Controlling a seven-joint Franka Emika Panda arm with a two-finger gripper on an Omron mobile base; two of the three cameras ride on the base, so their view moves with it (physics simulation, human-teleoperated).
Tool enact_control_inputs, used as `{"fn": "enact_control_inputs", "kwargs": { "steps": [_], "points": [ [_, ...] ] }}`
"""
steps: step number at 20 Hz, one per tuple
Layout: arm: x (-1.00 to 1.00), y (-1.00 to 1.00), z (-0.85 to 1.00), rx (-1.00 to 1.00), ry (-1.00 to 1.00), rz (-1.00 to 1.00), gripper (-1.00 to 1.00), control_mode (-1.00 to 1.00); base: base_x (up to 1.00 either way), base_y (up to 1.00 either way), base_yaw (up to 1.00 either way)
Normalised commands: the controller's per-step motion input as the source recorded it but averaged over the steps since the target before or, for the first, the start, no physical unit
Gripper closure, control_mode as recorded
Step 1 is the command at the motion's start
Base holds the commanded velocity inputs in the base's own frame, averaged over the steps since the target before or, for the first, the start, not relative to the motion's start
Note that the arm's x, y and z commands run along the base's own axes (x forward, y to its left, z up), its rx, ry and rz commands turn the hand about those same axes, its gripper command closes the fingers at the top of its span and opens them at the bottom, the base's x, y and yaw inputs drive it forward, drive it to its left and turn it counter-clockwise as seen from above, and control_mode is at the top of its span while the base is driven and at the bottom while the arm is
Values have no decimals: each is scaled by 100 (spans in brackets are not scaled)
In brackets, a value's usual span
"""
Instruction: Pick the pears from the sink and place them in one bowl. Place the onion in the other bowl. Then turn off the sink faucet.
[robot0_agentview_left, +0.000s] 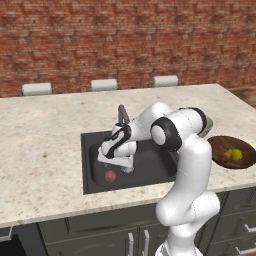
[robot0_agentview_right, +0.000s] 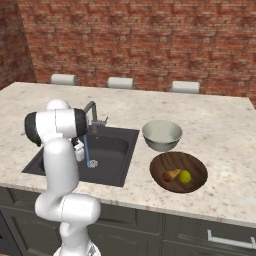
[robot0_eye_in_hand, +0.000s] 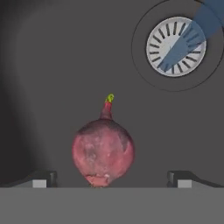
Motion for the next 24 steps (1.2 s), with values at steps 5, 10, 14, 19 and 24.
{"fn": "enact_control_inputs", "kwargs": {
  "steps": [5, 10, 14, 19, 24],
  "points": [
    [35, 13, -29, 0, 2, -17, -100, -100, 0, 0, 0],
    [5, 4, -18, 0, 5, -16, -100, -100, 0, 0, 0],
    [-11, 0, -10, 0, 3, -16, -100, -100, 0, 0, 0],
    [-35, 0, -4, 0, 1, -15, -100, -100, 0, 0, 0],
    [-54, 0, 0, 0, 0, -13, -100, -100, 0, 0, 0]
  ]
}}
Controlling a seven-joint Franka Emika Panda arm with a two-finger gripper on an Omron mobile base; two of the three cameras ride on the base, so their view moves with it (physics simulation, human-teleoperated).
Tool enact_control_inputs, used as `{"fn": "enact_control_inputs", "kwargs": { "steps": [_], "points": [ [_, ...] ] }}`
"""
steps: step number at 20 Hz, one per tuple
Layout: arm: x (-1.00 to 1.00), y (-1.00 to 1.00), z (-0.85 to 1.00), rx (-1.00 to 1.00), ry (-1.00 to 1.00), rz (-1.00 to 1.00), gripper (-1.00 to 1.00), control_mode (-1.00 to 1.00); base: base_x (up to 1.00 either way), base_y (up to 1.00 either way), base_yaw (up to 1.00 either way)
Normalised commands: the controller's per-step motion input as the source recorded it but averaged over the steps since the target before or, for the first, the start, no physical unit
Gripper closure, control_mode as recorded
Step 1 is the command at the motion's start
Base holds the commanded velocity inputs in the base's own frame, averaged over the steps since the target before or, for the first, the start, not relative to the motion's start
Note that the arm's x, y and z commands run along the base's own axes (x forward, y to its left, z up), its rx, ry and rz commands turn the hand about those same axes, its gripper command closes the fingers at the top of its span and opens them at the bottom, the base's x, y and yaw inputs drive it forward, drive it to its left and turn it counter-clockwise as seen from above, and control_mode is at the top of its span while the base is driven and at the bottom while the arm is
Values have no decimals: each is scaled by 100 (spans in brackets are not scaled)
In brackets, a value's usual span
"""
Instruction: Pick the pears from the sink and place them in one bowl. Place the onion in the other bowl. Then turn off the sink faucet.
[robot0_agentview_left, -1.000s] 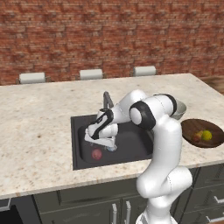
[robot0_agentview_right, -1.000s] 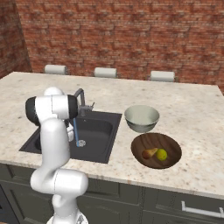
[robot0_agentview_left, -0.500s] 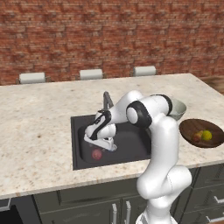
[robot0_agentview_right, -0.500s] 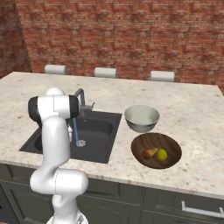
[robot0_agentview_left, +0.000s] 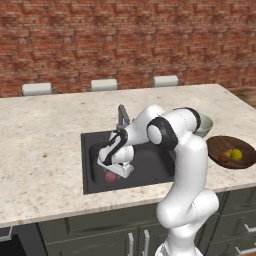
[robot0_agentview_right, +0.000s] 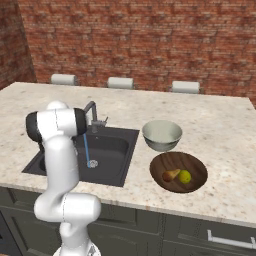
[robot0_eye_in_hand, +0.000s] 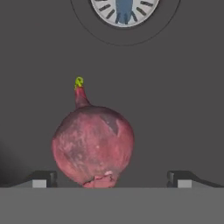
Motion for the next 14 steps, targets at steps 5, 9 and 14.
{"fn": "enact_control_inputs", "kwargs": {
  "steps": [5, 9, 14],
  "points": [
    [-17, -9, -16, 0, 0, -11, -100, -100, 0, 0, 0],
    [1, -29, -31, 0, 0, -8, -100, -100, 0, 0, 0],
    [36, -5, -21, 0, -5, -1, -100, -100, 0, 0, 0]
  ]
}}
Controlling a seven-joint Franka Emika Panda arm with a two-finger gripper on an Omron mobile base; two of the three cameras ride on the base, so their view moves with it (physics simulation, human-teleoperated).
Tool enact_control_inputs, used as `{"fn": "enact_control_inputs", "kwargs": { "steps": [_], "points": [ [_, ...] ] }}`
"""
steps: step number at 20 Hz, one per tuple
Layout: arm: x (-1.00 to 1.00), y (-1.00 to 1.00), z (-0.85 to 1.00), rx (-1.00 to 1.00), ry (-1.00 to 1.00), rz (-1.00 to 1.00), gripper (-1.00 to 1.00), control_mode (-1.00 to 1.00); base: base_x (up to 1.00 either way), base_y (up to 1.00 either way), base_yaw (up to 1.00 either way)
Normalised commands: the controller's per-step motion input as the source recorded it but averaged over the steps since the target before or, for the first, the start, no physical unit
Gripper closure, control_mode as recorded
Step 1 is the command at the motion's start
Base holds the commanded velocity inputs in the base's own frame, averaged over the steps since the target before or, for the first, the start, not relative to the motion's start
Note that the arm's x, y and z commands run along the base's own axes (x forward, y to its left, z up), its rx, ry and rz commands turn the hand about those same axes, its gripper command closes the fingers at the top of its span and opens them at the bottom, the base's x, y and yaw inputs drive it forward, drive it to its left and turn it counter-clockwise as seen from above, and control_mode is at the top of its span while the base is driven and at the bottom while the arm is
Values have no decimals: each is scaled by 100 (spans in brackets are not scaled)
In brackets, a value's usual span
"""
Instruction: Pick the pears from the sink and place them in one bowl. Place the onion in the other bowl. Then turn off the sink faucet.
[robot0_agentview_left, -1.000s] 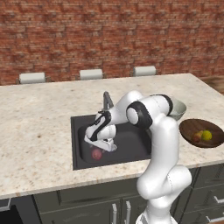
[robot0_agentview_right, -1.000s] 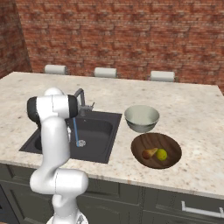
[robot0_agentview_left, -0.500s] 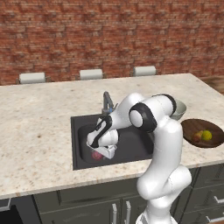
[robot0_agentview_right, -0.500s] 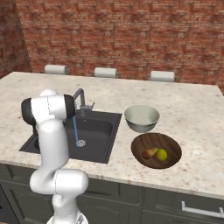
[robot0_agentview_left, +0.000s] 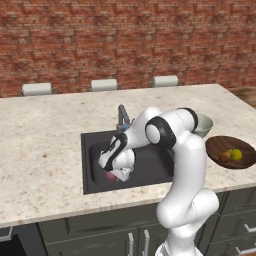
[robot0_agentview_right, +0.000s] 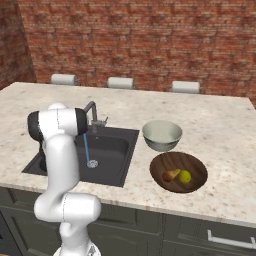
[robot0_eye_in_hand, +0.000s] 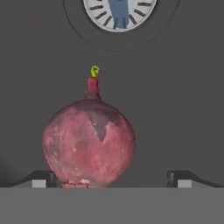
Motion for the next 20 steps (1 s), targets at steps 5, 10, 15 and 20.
{"fn": "enact_control_inputs", "kwargs": {
  "steps": [5, 10, 15, 20],
  "points": [
    [33, 0, -27, 0, -8, 0, -100, -100, 0, 0, 0],
    [5, -9, -32, 0, -5, 0, -100, -100, 0, 0, 0],
    [0, -2, -30, 0, -1, 0, -100, -100, 0, 0, 0],
    [16, 0, -31, 0, 0, 0, 100, -100, 0, 0, 0]
  ]
}}
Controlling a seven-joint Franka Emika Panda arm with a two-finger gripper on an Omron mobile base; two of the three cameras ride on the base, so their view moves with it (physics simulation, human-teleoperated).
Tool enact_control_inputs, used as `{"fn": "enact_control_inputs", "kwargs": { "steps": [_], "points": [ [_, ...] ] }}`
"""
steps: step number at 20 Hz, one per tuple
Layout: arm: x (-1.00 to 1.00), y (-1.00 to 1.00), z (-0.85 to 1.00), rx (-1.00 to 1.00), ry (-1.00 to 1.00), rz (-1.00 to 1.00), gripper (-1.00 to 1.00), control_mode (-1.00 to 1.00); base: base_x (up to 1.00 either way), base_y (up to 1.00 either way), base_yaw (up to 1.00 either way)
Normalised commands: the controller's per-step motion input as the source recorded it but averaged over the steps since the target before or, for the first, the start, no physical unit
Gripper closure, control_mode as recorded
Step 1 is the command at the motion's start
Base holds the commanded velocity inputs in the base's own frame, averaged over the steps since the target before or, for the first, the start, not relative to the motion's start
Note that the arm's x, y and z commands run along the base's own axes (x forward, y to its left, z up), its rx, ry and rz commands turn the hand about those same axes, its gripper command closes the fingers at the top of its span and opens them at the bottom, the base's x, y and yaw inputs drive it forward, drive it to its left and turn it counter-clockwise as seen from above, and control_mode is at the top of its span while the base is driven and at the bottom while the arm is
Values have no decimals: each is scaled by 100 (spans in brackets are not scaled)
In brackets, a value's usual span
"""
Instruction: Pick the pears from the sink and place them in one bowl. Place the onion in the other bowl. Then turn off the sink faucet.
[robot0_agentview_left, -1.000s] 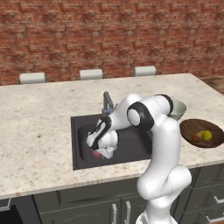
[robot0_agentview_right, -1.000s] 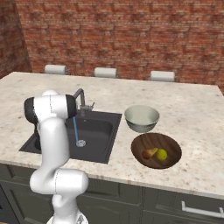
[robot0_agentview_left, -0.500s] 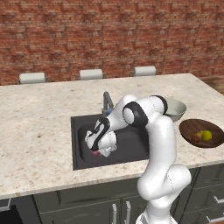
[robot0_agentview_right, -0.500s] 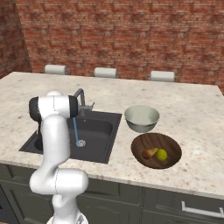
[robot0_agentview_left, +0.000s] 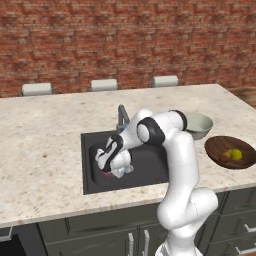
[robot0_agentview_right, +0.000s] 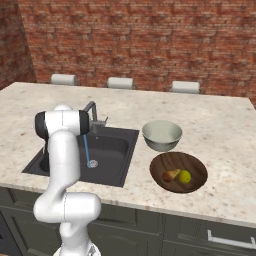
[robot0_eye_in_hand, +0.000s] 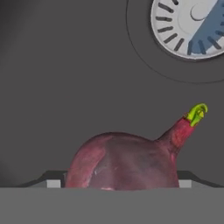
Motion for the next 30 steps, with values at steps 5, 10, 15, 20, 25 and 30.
{"fn": "enact_control_inputs", "kwargs": {
  "steps": [5, 10, 15, 20, 25, 30],
  "points": [
    [7, 0, -8, 0, -1, 0, 100, -100, 0, 0, 0],
    [-24, -9, 54, 2, -8, 2, 100, -100, 0, 0, 0],
    [-46, -35, 100, 2, -20, 9, 100, -100, 0, 0, 0],
    [-55, -41, 100, 0, -19, 5, 100, -100, 0, 0, 0],
    [-51, -14, 100, 0, -24, 1, 100, -100, 0, 0, 0],
    [-42, 0, 100, 0, -16, 0, 100, -100, 0, 0, 0]
  ]
}}
